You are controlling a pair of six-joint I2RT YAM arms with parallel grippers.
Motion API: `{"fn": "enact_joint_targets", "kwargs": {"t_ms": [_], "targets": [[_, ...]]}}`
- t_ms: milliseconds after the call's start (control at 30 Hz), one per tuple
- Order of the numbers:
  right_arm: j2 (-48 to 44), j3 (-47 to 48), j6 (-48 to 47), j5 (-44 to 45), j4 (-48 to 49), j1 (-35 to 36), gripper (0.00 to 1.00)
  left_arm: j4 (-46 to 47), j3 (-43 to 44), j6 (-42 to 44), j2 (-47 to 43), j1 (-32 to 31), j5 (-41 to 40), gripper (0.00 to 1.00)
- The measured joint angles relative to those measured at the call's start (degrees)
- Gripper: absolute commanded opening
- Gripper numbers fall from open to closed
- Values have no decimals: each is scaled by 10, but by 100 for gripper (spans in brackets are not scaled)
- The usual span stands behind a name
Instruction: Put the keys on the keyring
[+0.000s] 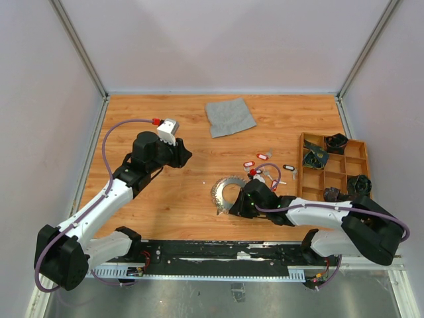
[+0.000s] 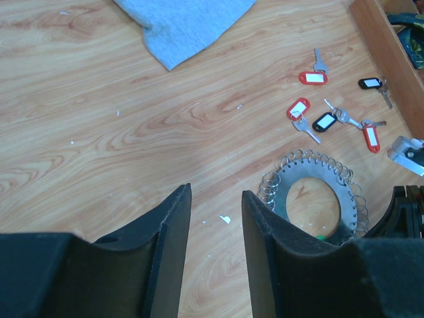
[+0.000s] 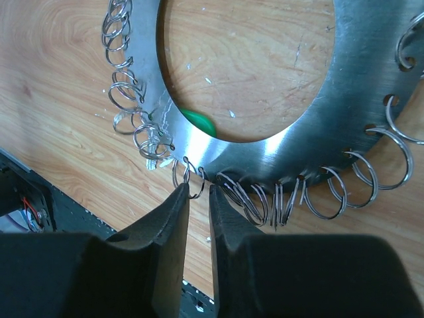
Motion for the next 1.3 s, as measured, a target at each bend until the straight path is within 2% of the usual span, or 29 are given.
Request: {"fn": "enact_joint_targets", "kwargs": {"t_ms": [400,800,1033,1300], "targets": [[16,-3,9,-5,28,0,21,0,0,0,0,0,0,42],[26,-6,10,-6,43,-7,3,0,0,0,0,0,0,42],[-40,5,-36,21,-45,-8,1,0,0,0,0,0,0,42],[-127,82,-146,61,-190,-9,1,0,0,1,-5,1,0,42]]}}
